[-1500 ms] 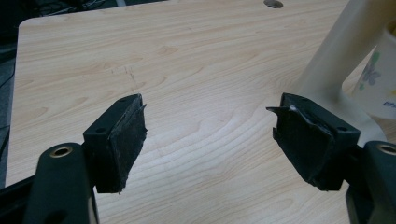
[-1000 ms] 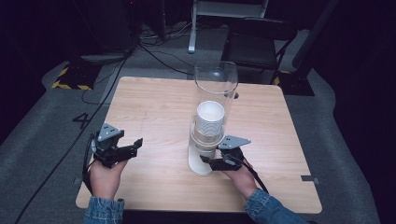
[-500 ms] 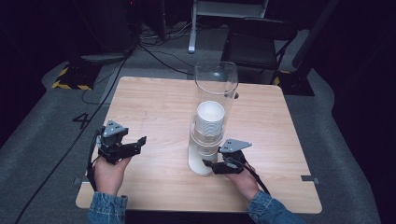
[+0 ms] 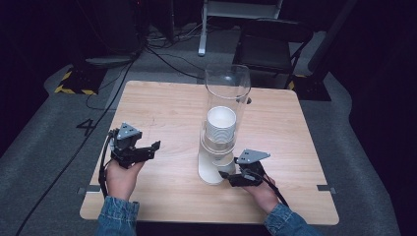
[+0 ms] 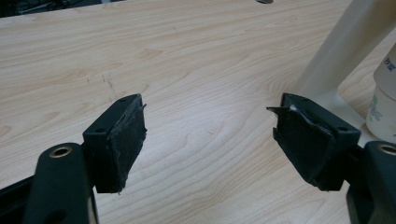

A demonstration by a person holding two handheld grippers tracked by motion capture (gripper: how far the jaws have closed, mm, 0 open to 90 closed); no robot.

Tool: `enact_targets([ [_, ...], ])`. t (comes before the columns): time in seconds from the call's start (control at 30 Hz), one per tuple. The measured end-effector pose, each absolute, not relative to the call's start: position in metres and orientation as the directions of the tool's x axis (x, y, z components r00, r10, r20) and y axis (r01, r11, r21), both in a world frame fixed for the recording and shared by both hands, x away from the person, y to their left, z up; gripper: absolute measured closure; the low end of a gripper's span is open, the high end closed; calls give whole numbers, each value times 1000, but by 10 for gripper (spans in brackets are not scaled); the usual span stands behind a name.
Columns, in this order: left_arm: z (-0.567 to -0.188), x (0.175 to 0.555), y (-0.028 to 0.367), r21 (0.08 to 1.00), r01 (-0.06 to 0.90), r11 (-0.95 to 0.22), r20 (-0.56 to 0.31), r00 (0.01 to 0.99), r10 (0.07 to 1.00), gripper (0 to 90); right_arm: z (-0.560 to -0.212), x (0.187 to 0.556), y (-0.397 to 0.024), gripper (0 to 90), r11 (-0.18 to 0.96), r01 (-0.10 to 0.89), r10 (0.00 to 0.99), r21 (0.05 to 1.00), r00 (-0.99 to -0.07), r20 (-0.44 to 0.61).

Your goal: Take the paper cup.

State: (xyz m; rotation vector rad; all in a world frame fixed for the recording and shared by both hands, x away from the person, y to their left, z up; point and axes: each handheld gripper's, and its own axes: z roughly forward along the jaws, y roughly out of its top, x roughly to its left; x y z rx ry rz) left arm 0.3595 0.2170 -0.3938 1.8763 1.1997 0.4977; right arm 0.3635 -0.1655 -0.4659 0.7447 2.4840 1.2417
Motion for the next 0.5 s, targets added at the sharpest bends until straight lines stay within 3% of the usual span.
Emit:
enact_targets([
  [0.5,-393,377,200,812,540,-222,-99,503,859,246,-464,362,-196,348,508,348,634,788,-770,-68],
])
